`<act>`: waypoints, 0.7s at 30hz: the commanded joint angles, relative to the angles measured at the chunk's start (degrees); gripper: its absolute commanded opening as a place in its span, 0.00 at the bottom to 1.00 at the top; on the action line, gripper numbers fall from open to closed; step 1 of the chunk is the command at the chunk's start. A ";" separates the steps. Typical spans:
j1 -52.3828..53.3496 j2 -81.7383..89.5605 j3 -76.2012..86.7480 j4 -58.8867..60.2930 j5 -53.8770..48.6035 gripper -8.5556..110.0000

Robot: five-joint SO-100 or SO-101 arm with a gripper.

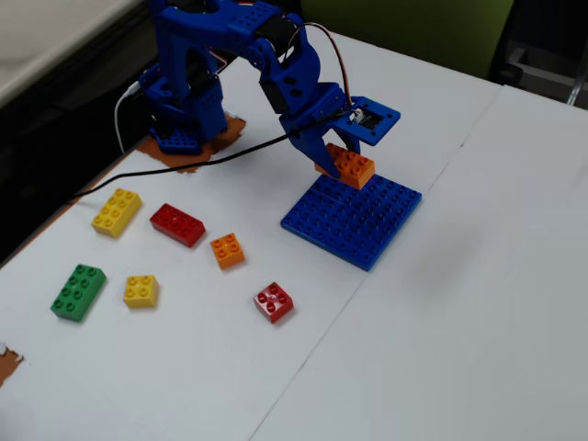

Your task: Pick up the 2x4 orange block and go up the 8x8 blue block.

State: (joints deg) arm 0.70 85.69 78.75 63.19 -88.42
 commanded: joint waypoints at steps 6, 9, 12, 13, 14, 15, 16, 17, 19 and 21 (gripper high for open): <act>0.26 0.97 -0.35 -1.14 -0.09 0.07; 0.53 0.97 -0.35 -1.14 -0.18 0.07; 0.79 0.88 -0.35 -1.58 -0.18 0.07; 0.97 0.88 -0.35 -1.76 -0.44 0.07; 1.05 0.79 -0.35 -1.93 -0.53 0.07; 1.14 0.79 -0.35 -2.11 -0.53 0.07; 1.23 0.79 -0.35 -2.20 -0.53 0.07; 1.23 0.79 -0.35 -2.29 -0.53 0.07; 1.14 0.79 -0.35 -2.29 -0.53 0.07; 0.88 0.79 -0.35 -2.11 -0.53 0.07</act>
State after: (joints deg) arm 1.58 85.69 78.75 61.96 -88.42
